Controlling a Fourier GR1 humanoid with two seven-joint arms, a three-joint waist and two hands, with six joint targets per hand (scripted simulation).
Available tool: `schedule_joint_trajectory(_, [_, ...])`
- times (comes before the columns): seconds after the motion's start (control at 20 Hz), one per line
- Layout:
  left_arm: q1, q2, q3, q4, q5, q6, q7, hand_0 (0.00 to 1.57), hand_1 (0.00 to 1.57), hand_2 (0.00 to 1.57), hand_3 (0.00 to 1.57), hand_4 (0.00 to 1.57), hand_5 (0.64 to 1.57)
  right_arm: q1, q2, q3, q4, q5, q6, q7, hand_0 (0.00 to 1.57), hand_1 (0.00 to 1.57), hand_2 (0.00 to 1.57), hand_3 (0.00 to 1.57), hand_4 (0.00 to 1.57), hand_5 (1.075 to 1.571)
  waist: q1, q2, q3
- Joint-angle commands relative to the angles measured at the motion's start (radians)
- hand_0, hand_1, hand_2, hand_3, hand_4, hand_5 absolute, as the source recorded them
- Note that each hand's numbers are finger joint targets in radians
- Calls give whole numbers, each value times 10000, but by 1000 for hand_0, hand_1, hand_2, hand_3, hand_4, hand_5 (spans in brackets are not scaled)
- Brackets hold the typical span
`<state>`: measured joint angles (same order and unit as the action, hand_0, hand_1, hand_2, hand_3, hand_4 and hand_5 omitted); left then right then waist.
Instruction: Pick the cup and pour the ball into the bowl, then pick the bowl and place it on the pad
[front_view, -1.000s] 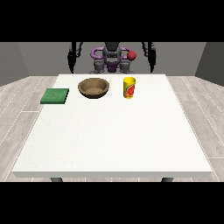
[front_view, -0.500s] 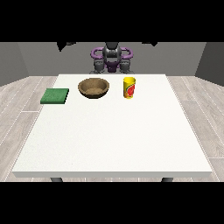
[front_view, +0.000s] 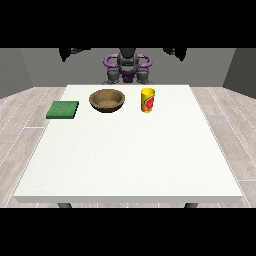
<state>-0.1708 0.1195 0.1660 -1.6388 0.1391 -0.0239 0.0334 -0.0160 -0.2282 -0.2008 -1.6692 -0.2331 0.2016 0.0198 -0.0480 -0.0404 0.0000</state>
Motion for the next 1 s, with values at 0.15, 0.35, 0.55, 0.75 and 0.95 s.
schedule_joint_trajectory(0.15, [-657, -304, -25, 1683, -361, 133, -1894, 0, 0, 0, 0, 0, 1529, -763, 136, -8, 426, 176, -11, -381, 0, 0, 0, 0, 0, 1570, -83, 1006, -2])
schedule_joint_trajectory(0.35, [-631, -590, 133, 2547, -541, 325, -3335, 0, 0, 0, 0, 0, 1526, -63, 641, 371, 919, 856, 305, -2310, 0, 0, 0, 0, 0, 1571, -352, 1696, 0])
schedule_joint_trajectory(0.55, [-777, -868, -36, 4166, -1108, 578, -5262, 0, 0, 0, 0, 0, 1519, -954, 102, -117, 907, 494, 378, -1990, 0, 0, 0, 0, 0, 1571, -580, 2323, -4])
schedule_joint_trajectory(0.75, [-1000, -1184, -8, 5584, -1217, 1329, -6607, 0, 0, 0, 0, 0, 1523, -571, -108, -87, 837, 324, 972, -2062, 0, 0, 0, 0, 0, 1570, -1054, 2309, -6])
schedule_joint_trajectory(0.95, [-1509, -970, -163, 6465, -1148, 908, -6806, 0, 0, 0, 0, 0, 1517, -1598, -501, -931, 2481, 73, 916, -2478, 0, 0, 0, 0, 0, 1570, -301, 2440, -2])
